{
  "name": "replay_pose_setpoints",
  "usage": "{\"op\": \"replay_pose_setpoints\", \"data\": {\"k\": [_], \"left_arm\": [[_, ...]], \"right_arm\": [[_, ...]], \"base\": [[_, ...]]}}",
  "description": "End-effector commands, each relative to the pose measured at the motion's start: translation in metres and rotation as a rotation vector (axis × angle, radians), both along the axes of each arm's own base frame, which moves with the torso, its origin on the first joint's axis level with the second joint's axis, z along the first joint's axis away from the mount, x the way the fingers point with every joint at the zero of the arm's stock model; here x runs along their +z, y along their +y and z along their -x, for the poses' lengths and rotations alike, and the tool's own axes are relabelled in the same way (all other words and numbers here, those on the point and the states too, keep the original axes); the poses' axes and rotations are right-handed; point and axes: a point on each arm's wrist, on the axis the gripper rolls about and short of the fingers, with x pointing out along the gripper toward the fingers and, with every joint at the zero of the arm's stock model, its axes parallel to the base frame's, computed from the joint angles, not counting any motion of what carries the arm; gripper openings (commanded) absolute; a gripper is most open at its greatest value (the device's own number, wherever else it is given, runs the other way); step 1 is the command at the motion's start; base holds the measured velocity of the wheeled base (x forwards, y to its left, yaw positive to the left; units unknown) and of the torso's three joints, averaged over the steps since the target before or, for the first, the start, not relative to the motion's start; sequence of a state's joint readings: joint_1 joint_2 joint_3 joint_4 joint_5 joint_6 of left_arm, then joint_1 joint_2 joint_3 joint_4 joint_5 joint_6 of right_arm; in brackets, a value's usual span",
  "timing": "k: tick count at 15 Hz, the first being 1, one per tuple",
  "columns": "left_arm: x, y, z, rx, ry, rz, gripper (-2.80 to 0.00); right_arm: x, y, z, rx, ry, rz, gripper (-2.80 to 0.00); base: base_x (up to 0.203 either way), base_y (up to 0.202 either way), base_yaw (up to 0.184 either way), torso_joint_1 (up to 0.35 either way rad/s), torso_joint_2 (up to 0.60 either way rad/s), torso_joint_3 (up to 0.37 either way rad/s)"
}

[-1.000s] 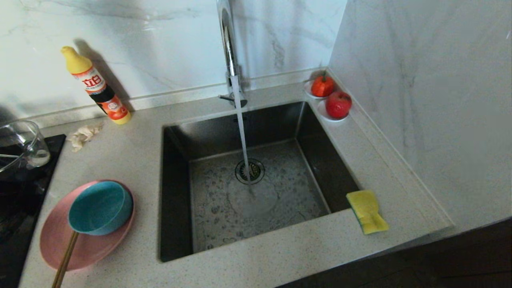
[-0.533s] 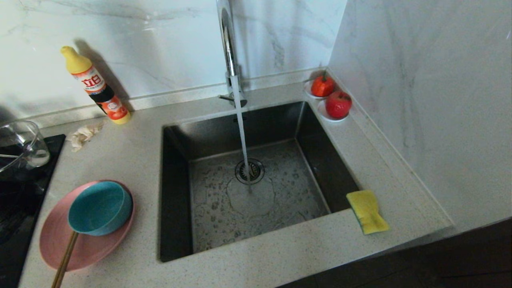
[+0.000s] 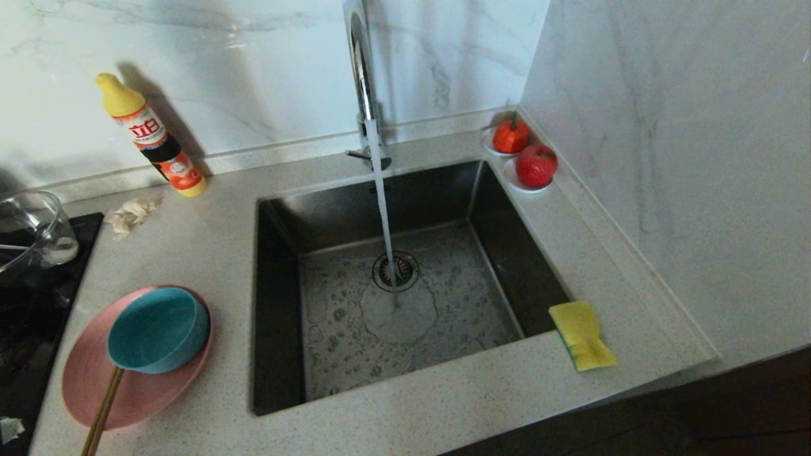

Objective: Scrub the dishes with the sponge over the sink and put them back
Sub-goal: Rinse the chopsticks

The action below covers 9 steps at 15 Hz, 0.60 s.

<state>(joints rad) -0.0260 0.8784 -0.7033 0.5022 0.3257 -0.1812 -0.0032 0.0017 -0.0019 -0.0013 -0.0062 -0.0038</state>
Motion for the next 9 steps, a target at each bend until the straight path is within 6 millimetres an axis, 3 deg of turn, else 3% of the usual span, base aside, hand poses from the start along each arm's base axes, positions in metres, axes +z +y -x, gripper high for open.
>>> {"op": "replay_pose_setpoints", "data": {"k": [1,6,9], "left_arm": [[0.002,0.004,-0.017,-0.016,0.129,0.086,-2.80],[-0.010,0.028,-0.028,-0.036,0.260,0.174,-2.80],[-0.025,0.032,-0.032,-0.022,0.337,0.202,-2.80]], "right_arm": [[0.000,0.000,0.000,0.000,0.001,0.001,-2.80],[0.000,0.000,0.000,0.000,0.001,0.000,-2.80],[0.000,0.000,0.000,0.000,0.002,0.000,-2.80]], "base": [[0.000,0.000,0.000,0.000,0.00,0.000],[0.000,0.000,0.000,0.000,0.00,0.000],[0.000,0.000,0.000,0.000,0.00,0.000]]}}
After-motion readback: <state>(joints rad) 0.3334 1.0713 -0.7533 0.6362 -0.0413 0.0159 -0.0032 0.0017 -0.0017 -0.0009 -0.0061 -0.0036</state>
